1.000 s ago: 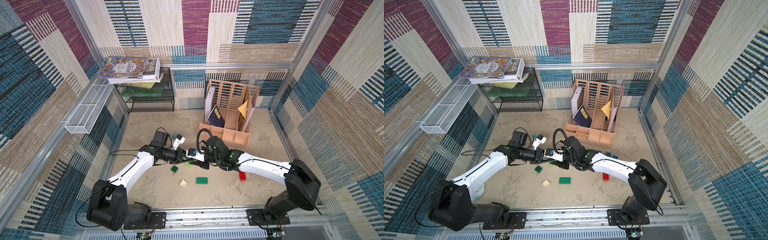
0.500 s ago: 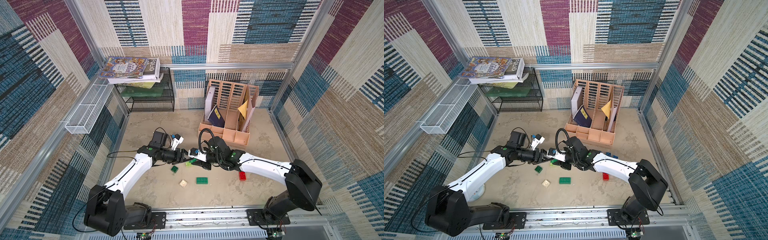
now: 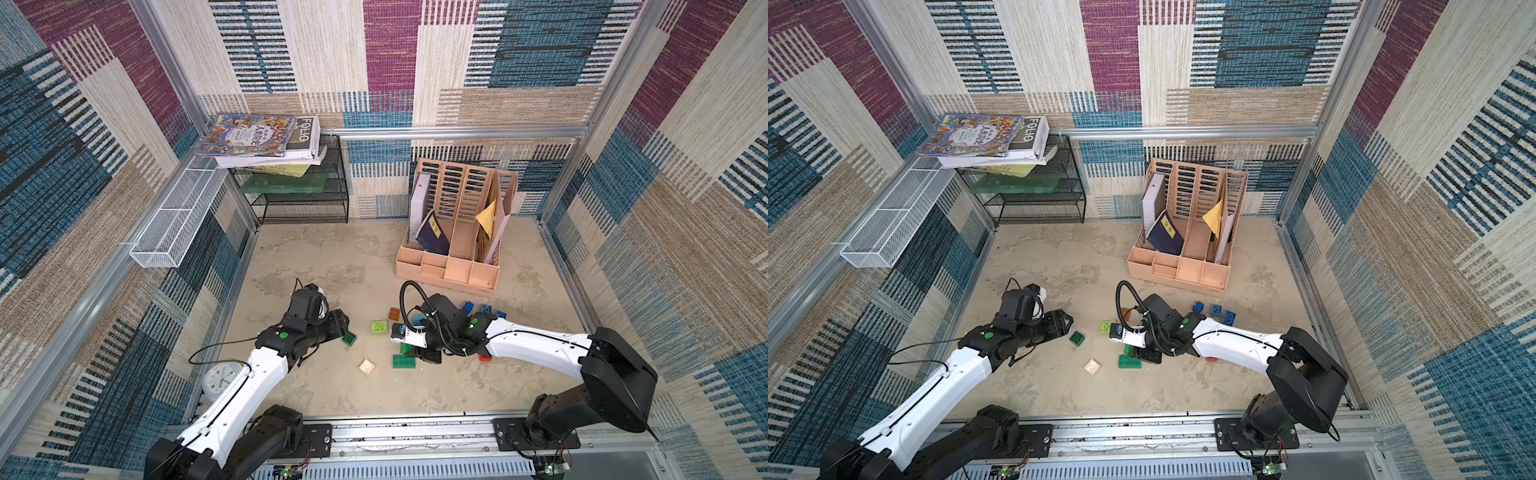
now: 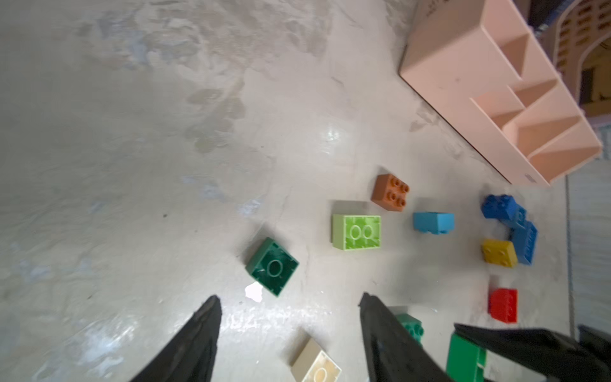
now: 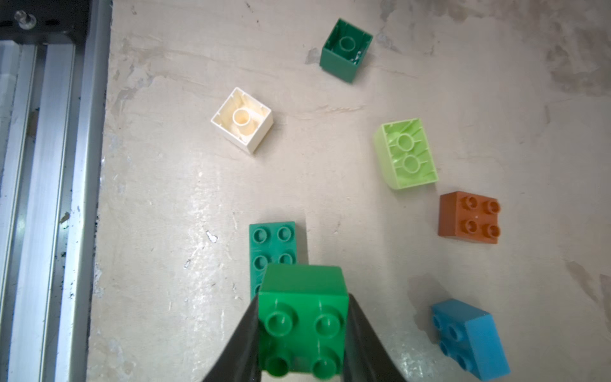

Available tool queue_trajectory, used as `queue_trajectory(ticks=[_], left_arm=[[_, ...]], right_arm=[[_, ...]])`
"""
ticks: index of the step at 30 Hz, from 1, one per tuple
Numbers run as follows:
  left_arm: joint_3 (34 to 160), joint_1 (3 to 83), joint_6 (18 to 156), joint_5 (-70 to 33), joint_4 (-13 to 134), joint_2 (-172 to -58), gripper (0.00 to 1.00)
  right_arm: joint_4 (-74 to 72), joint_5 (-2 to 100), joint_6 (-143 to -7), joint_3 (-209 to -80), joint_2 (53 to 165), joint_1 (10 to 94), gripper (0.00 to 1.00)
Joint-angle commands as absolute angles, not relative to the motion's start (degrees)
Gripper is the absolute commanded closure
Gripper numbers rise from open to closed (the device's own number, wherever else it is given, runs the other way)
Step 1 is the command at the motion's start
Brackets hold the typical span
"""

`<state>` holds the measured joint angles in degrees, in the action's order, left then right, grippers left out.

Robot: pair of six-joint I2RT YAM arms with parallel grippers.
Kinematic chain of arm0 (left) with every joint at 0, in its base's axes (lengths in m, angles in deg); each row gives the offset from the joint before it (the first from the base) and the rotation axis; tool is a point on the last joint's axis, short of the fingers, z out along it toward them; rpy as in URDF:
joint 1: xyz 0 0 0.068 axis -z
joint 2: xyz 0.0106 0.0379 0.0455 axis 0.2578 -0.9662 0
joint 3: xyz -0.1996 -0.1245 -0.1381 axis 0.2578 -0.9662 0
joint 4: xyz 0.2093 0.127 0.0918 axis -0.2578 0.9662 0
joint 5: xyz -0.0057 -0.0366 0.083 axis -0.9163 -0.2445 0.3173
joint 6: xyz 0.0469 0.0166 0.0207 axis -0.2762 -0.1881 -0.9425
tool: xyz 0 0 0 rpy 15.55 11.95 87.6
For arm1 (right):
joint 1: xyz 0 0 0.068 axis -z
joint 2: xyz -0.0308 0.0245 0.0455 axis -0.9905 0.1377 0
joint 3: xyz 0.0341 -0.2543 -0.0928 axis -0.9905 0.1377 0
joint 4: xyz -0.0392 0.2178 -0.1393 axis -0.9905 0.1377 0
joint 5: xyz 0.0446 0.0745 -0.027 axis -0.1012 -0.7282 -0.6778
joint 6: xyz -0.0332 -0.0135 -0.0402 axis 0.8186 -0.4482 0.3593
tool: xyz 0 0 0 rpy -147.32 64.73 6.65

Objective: Assemble the number 1 with lego
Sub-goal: Assemble the lego brick with the lego brick.

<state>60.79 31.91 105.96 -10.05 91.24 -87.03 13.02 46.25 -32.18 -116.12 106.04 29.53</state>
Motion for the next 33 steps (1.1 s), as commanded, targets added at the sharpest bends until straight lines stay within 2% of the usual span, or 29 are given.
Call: queue_trajectory(ticks=[1,10,19,33], left_arm=[[60.0,31.9,110.6,0.8,91.7,-85.3,0.31],[59.6,31.9,110.9,2.4,92.1,-83.9,0.31],[59.2,31.9,111.0,2.2,92.3,-83.3,0.31],[58.7,31.9,110.9,2.7,92.4,-82.8,0.31]], right_arm=[[17.0,49.8,-31.7,-118.2,108.4,27.7,0.82],[19.7,51.7,-32.3,-122.8,114.2,24.4,0.81],[25.3,54.4,-29.4,-125.5,115.8,24.2,0.81],[26.5,55.2,-29.6,-127.5,118.7,23.1,0.80]])
